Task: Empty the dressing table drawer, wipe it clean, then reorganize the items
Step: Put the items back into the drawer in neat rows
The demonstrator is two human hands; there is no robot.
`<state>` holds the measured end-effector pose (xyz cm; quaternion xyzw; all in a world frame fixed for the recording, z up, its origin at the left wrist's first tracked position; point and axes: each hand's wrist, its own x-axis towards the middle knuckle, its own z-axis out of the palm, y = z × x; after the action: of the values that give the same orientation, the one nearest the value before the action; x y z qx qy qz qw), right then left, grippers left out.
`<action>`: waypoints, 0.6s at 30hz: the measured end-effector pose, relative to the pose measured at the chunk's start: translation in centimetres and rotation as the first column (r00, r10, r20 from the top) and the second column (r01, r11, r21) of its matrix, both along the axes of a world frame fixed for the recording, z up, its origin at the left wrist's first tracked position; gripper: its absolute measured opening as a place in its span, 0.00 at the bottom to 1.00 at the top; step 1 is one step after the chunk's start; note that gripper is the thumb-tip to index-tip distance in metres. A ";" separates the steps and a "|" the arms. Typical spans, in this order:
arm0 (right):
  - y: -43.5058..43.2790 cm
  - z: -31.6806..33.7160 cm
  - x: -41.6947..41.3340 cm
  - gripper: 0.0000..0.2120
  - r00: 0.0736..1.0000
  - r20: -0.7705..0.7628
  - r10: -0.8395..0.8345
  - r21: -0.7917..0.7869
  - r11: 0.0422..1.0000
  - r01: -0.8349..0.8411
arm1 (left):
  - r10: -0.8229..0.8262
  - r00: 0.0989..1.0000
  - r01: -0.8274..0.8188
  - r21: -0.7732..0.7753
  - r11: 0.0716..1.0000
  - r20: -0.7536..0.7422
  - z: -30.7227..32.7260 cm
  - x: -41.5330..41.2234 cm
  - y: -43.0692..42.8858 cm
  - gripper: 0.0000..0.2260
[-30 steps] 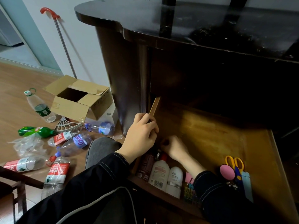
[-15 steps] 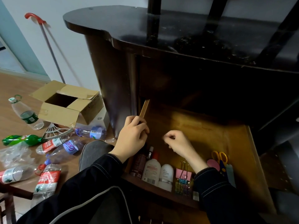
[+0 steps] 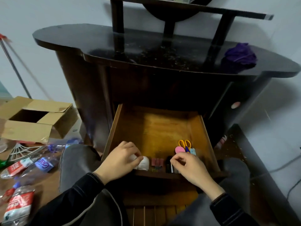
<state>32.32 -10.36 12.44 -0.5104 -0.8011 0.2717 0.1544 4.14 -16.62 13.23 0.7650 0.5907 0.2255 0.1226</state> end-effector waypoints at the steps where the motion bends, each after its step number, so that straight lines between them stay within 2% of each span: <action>1: -0.7 0.2 0.5 0.12 1.000 0.016 0.022 0.029 0.999 -0.022 | -0.026 1.000 0.026 -0.034 0.999 0.004 -0.2 0.4 -0.2 0.13; 4: -2.6 0.1 1.3 0.22 0.988 0.099 0.120 0.066 0.990 -0.127 | -0.098 0.995 0.096 -0.104 0.990 -0.014 -0.3 0.7 -0.7 0.21; 7: -3.4 -0.4 1.7 0.27 0.972 0.187 0.141 0.188 0.966 -0.176 | -0.146 0.987 0.140 -0.091 0.986 -0.060 -0.4 0.8 -1.3 0.25; 12: -4.1 -1.0 1.4 0.28 0.982 0.131 0.134 0.345 0.923 -0.172 | -0.178 0.974 0.182 0.014 0.983 -0.137 -1.2 1.2 -2.2 0.24; 18: -3.6 -1.0 1.2 0.26 0.983 0.110 0.147 0.374 0.910 -0.179 | -0.176 0.974 0.192 0.108 0.976 -0.142 -1.6 1.3 -2.1 0.22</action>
<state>33.49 -13.93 11.40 -0.4123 -0.8840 0.1016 0.1957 5.41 -18.75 11.63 0.8356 0.5094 0.1975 0.0570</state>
